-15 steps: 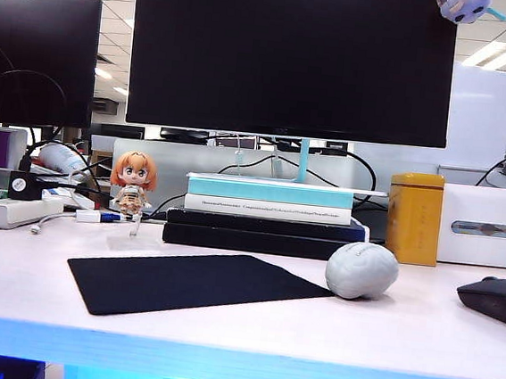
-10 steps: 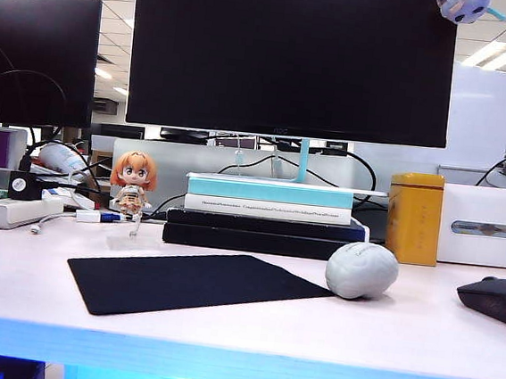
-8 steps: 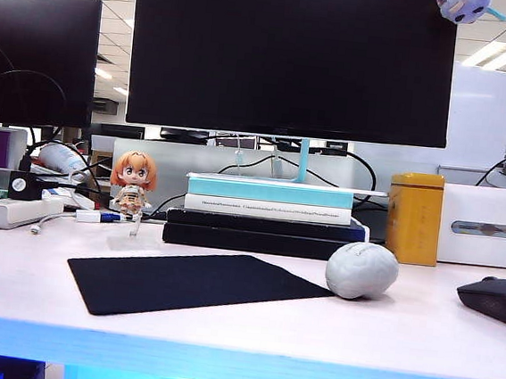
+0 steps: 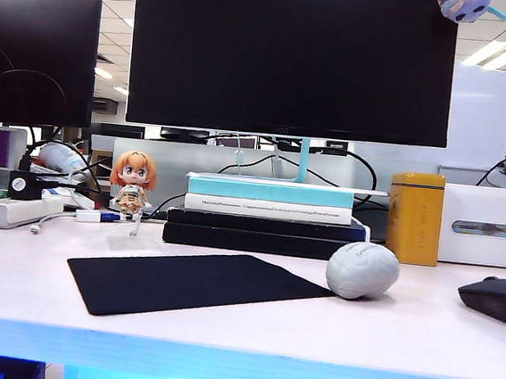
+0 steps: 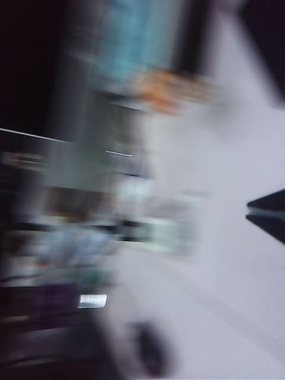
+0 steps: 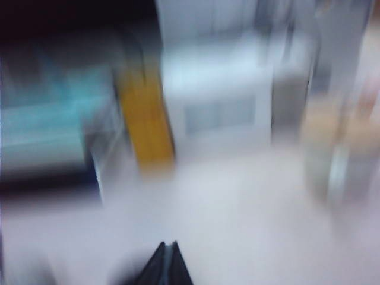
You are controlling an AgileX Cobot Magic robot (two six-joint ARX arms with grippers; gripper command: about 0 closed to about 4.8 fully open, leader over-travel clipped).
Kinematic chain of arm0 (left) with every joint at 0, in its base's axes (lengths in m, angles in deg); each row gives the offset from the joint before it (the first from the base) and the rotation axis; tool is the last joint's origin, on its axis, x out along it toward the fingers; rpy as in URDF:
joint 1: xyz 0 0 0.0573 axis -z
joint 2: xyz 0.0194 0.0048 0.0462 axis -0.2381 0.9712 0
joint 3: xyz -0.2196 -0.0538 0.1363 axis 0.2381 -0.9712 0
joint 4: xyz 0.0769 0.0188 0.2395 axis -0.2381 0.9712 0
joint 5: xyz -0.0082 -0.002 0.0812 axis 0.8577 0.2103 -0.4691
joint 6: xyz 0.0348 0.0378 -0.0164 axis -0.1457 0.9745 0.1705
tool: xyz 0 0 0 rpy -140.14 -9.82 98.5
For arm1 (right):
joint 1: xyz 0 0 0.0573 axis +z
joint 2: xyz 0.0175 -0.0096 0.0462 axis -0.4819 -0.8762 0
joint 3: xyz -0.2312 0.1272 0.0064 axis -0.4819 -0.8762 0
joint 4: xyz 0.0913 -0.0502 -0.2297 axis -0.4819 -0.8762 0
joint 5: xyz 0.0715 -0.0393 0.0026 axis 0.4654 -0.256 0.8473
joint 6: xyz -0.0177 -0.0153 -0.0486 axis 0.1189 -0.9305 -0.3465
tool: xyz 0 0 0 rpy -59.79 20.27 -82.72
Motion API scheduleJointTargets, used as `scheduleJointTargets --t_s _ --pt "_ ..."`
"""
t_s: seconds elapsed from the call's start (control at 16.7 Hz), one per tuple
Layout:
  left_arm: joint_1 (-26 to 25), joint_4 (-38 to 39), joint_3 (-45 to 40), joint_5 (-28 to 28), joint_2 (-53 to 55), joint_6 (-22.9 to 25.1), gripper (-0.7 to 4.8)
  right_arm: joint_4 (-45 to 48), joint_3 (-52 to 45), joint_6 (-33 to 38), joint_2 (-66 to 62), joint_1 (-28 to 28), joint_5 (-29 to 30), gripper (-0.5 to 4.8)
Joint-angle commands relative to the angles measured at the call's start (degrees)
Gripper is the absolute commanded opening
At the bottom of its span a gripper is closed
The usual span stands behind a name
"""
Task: Place the black mouse on the black mouse pad.
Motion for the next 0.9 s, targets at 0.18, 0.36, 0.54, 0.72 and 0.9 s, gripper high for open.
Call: scheduleJointTargets --t_s 0.18,0.36,0.54,0.72,0.9 --pt "0.02 -0.33 18.05 -1.62 17.31 0.13 -0.06 0.09 14.40 1.33 -5.55 -0.09 -5.25 -0.02" --pt "0.02 2.51 37.46 3.91 35.43 1.22 -0.06 -0.39 29.09 1.05 -19.17 -0.09 -4.87 -0.02" --pt "0.02 17.73 61.31 12.70 51.06 10.78 -0.06 -4.66 45.16 0.50 -34.03 -0.11 -0.57 -0.02" --pt "0.04 38.34 80.56 15.78 62.03 20.50 -0.06 -15.06 59.65 -0.61 -47.76 0.00 1.53 -0.02" --pt "0.11 51.76 87.41 25.79 65.83 26.97 -0.05 -24.06 67.58 -6.58 -57.05 0.02 7.48 -0.01"
